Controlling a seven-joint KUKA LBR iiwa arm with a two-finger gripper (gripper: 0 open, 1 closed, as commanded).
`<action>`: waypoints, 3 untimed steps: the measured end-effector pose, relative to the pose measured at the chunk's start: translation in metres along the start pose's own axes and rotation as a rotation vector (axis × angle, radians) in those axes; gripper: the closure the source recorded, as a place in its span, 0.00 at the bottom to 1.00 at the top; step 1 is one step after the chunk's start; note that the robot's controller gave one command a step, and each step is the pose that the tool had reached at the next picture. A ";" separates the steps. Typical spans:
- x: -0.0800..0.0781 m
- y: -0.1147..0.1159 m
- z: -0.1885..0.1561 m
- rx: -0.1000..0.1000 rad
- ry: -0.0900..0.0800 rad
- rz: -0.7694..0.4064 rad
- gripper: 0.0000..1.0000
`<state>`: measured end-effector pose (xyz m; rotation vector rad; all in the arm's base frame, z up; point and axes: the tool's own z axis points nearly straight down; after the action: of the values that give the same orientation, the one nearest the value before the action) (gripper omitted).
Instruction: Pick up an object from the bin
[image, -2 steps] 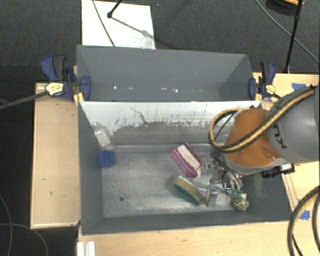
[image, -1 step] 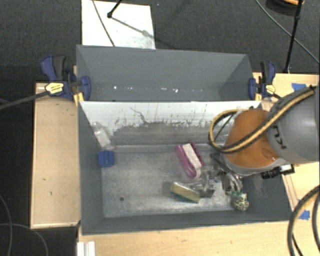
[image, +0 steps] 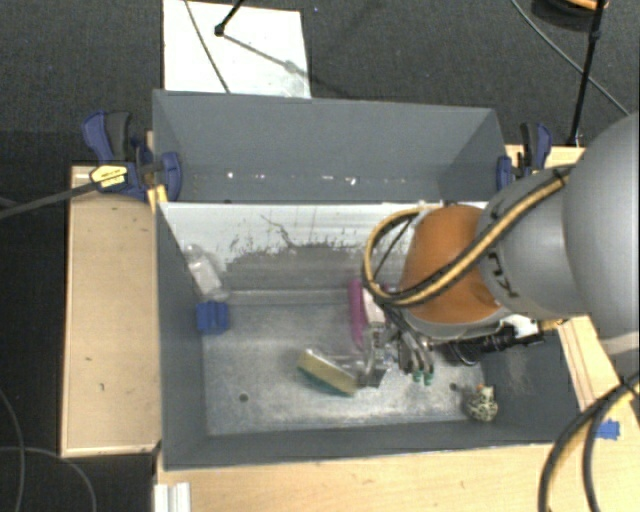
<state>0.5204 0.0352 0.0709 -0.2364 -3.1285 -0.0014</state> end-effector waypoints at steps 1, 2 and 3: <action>-0.001 -0.002 0.000 0.000 -0.004 0.001 0.00; 0.009 -0.067 0.001 0.002 -0.005 0.108 0.00; -0.033 -0.013 0.004 0.009 0.017 0.415 0.00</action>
Offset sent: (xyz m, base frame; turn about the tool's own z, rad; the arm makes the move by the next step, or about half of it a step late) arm 0.0000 0.0000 0.0000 0.0000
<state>0.5512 0.0172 0.0665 -0.8708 -2.9957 0.0127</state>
